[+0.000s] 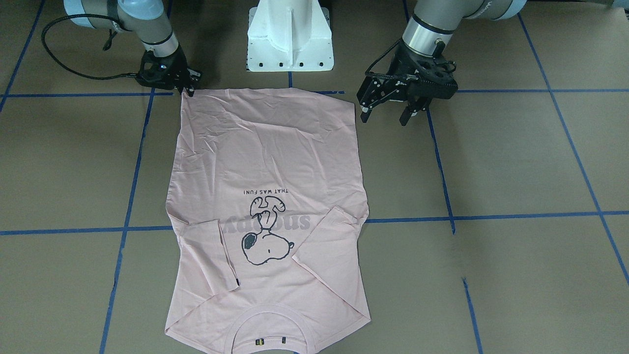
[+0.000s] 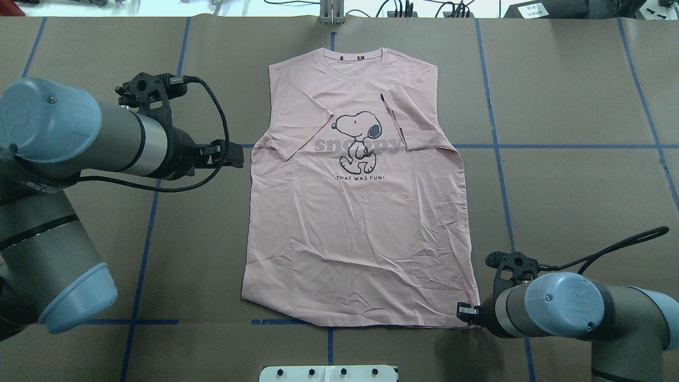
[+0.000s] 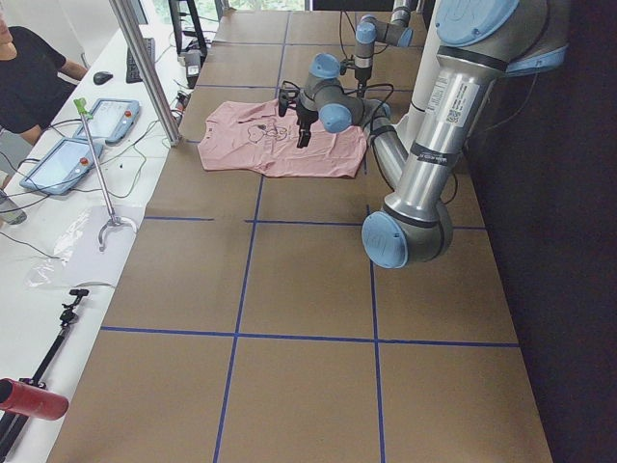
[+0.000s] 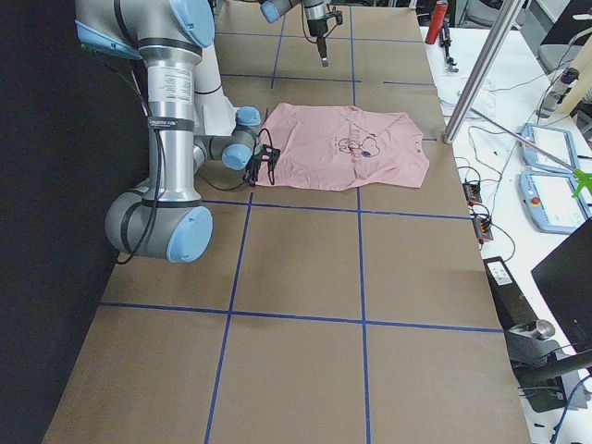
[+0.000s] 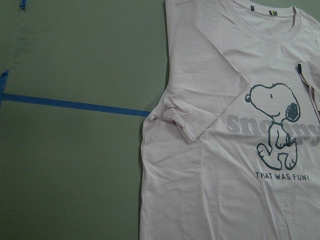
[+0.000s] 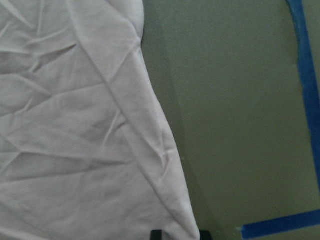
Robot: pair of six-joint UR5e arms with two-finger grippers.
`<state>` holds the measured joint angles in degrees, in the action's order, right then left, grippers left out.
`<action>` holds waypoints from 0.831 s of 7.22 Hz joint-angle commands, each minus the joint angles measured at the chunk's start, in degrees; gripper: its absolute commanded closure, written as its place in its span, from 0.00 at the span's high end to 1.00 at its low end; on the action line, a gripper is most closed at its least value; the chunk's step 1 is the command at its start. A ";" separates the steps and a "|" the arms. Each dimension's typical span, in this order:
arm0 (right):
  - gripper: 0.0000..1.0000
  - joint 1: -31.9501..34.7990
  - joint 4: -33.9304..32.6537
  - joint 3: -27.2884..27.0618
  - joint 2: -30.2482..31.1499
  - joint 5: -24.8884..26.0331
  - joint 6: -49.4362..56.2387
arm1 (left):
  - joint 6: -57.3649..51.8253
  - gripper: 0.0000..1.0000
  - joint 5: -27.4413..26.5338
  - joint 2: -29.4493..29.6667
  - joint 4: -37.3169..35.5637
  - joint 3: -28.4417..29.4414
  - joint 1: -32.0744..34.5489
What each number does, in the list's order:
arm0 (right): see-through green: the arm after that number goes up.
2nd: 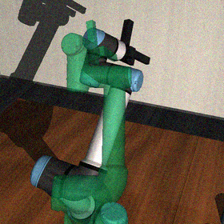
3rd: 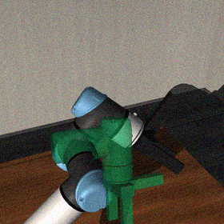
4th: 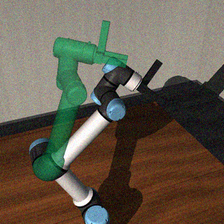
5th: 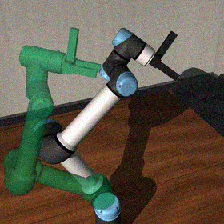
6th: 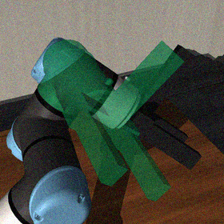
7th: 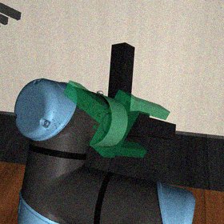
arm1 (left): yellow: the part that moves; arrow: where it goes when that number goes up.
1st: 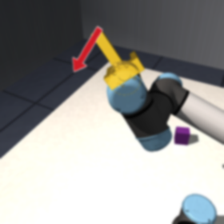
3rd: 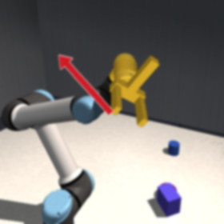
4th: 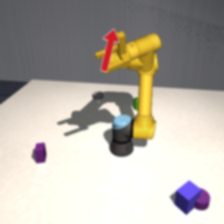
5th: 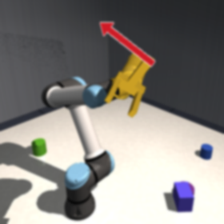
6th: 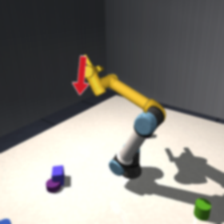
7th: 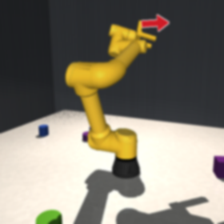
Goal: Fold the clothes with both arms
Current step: 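Move both grippers to the hem corners nearest the robot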
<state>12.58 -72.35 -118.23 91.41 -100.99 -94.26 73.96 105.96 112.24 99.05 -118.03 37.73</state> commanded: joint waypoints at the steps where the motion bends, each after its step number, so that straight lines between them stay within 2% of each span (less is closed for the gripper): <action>1: 0.00 0.08 0.01 -0.42 -0.01 0.27 -0.48 | 0.04 1.00 0.04 0.09 0.00 0.17 -0.03; 3: 0.00 1.30 0.01 -2.43 -0.10 -0.60 -0.40 | 2.04 1.00 0.04 -0.26 -0.26 0.17 -1.16; 4: 0.00 2.44 0.01 -3.66 0.25 -0.52 -0.40 | 10.07 1.00 -0.92 -1.66 -0.27 0.08 -6.48; 5: 0.00 3.32 0.01 -4.63 0.17 -0.61 -0.40 | 19.63 1.00 -6.15 -1.76 -1.74 -0.01 -13.49; 6: 0.00 3.77 0.01 -5.25 -0.18 -0.61 -0.31 | 25.56 1.00 -8.90 -1.32 -6.63 -0.01 -18.35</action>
<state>15.49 -72.33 -122.43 91.49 -101.54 -94.65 90.63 101.07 110.80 96.72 -117.99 26.21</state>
